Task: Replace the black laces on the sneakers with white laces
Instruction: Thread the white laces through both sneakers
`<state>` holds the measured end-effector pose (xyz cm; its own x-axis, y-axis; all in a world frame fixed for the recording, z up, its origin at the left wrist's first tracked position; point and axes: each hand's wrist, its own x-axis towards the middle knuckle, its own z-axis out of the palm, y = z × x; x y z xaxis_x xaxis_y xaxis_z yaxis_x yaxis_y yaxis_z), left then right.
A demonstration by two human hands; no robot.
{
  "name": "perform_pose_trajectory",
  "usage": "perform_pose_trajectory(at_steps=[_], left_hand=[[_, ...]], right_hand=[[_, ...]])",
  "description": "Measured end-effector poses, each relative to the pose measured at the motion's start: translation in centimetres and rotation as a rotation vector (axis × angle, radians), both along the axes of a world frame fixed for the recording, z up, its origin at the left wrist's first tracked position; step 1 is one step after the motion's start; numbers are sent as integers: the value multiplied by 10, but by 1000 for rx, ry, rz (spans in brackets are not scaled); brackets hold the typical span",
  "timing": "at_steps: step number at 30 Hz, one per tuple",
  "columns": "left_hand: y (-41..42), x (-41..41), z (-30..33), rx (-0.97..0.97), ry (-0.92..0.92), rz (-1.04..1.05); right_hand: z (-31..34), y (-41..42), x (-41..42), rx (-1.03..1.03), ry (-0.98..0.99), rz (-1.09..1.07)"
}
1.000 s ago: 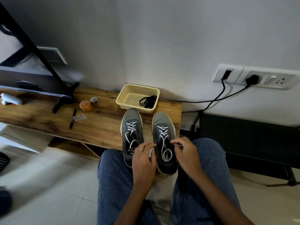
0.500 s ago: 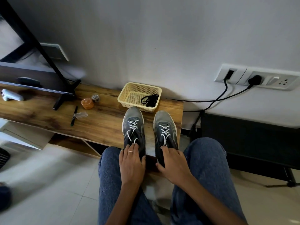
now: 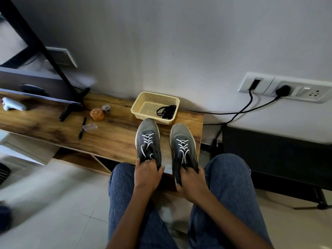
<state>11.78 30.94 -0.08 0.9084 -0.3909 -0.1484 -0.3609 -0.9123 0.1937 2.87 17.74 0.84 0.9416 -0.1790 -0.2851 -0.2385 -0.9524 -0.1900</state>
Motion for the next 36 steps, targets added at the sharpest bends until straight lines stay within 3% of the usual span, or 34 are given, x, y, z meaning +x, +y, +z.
perform_pose_trajectory(at_steps=[4,7,13,19,24,30,36], left_hand=[[10,-16,1,-198,-166,83],[13,-21,-8,-183,-271,94],[8,-20,-10,-62,-89,76],[4,-12,6,118,-6,14],[6,-3,9,153,71,4],[25,-33,-6,-199,-47,108],[27,-55,-8,-458,62,298]], right_hand=[[10,-3,-7,-57,-92,42],[15,-5,-14,-148,-141,71],[6,-3,-15,-189,-68,57],[0,-6,-4,-167,-71,86],[5,-7,1,-208,5,114],[1,-10,-21,-169,-207,-14],[-5,1,-26,-154,-266,-76]])
